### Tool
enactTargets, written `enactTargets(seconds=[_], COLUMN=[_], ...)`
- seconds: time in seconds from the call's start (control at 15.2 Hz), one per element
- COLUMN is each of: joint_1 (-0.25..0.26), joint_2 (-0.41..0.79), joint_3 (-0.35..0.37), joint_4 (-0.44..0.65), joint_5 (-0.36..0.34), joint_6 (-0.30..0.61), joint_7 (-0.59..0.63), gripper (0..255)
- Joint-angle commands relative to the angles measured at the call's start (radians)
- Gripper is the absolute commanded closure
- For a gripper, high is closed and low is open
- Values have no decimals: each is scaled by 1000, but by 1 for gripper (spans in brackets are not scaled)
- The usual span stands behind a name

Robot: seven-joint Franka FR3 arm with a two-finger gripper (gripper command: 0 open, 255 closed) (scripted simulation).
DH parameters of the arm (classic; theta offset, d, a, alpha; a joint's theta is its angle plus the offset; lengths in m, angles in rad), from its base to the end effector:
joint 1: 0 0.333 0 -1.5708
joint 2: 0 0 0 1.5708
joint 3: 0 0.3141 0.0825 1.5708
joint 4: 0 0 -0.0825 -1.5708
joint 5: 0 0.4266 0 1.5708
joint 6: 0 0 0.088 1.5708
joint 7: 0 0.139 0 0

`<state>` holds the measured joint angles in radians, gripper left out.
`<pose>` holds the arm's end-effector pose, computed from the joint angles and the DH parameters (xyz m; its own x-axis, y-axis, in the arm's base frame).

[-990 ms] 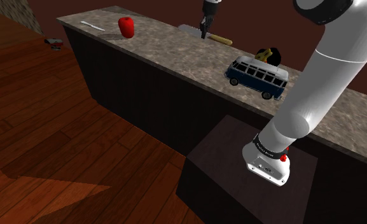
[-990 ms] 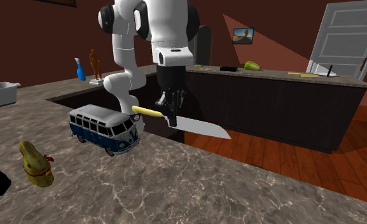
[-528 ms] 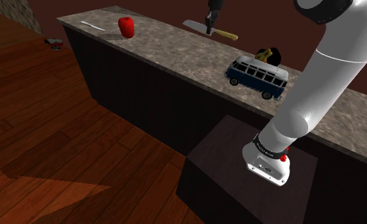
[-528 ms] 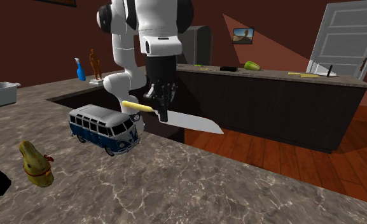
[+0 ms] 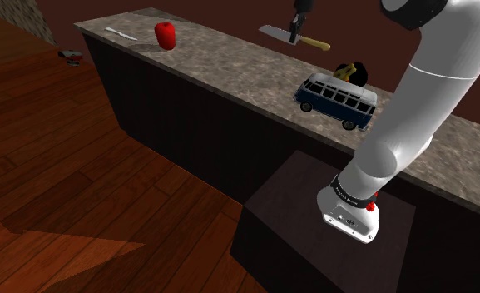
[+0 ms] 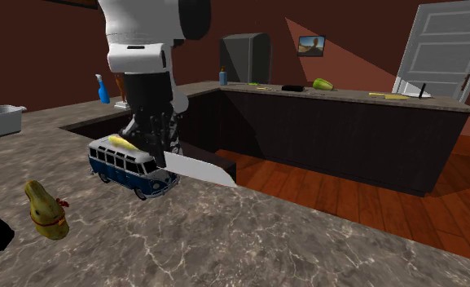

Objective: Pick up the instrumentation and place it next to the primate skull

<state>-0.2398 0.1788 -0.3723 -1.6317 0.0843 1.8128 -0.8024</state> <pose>0.5511 -0.3596 0.4749 0.9842 0.1756 0.0228 0.1757 -0.9844 -0.0015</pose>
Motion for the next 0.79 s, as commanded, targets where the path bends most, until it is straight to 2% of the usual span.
enactTargets(seconds=[0.0, 0.53, 0.73], joint_1=[-31, -172, -179], joint_2=[20, 143, 151], joint_3=[-18, -75, -75], joint_4=[23, 180, 163], joint_5=[11, 75, 80], joint_6=[-7, -60, -37], joint_7=[-51, -242, -253], gripper=[255, 255, 255])
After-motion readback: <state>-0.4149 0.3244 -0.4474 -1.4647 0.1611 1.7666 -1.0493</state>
